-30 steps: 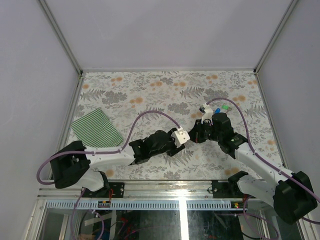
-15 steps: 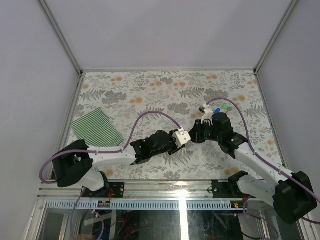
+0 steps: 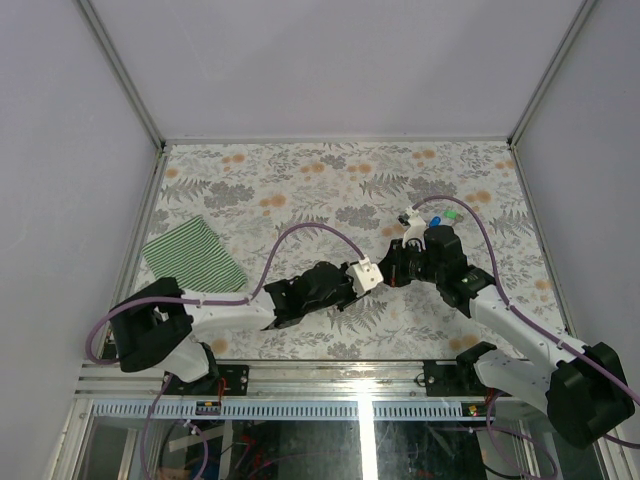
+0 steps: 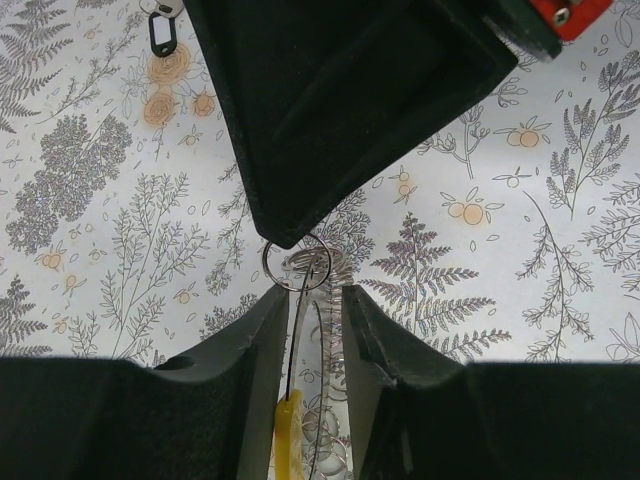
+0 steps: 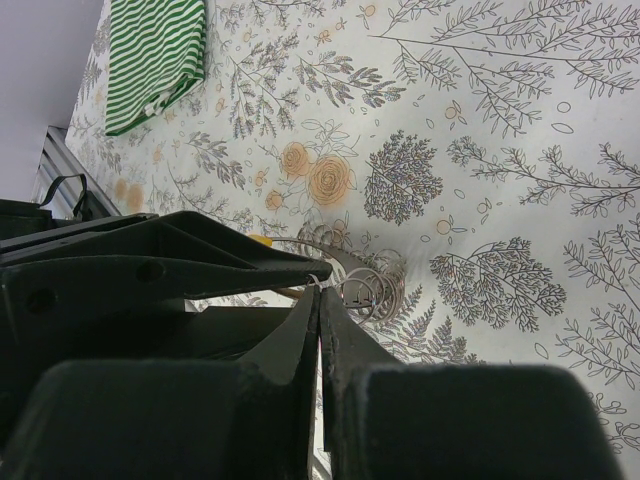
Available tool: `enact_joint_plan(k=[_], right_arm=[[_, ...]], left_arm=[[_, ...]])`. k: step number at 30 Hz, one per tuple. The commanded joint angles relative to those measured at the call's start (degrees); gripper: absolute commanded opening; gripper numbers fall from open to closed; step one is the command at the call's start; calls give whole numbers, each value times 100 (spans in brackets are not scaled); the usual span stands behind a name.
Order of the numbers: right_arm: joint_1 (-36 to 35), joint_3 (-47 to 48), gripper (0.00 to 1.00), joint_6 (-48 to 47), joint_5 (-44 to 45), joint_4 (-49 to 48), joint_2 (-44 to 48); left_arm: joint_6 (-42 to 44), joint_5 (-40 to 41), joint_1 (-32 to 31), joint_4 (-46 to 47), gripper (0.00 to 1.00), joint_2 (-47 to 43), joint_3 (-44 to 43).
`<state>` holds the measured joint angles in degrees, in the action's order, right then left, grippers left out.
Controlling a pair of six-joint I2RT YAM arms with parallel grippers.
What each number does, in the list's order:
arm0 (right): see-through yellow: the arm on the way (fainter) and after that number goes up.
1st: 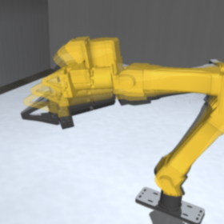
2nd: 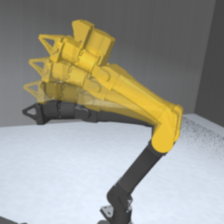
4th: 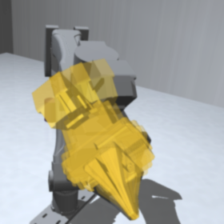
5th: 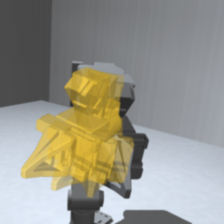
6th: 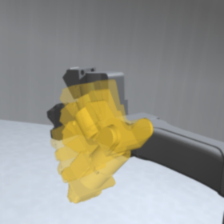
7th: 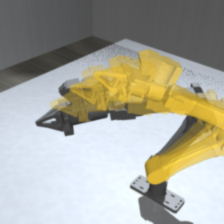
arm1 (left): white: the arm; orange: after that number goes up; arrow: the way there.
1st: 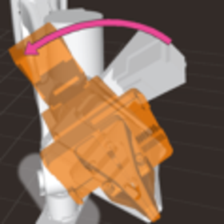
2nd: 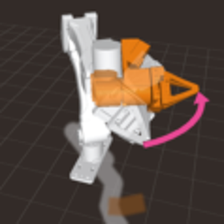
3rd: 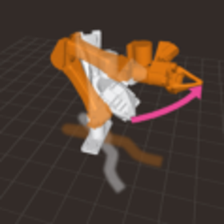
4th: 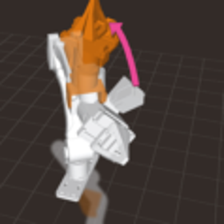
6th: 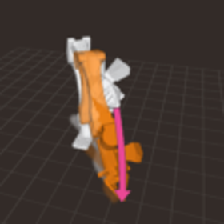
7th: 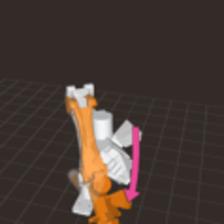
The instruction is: Put the keys on the keyring
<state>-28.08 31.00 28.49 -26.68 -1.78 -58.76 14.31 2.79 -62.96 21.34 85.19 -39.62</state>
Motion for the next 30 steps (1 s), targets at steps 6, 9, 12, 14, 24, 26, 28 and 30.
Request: enact_joint_plan(k=[6, 9, 12, 14, 24, 26, 28, 30], right_arm=[[-35, 247, 0, 26, -160, -103, 145], [-33, 240, 0, 25, -162, -103, 146], [-38, 229, 0, 25, -179, -103, 153], [-36, 228, 0, 29, -181, -104, 158], [-34, 217, 0, 34, -189, -78, 196], [-36, 234, 0, 34, -191, -70, 204], [-34, 231, 0, 32, -193, -57, 214], [-36, 238, 0, 33, -190, -35, 231]], left_arm=[[80, -75, 42, 637, 28, 119, -223], [98, -66, 37, 641, 28, 157, -250], [100, -50, 46, 669, 28, 165, -262], [105, -41, 47, 688, 28, 179, -280], [126, -25, 70, 779, 24, 252, -379], [96, -17, 91, 756, 16, 252, -407], [54, -46, 114, 718, 9, 253, -443], [25, -89, 122, 698, 1, 254, -462]])
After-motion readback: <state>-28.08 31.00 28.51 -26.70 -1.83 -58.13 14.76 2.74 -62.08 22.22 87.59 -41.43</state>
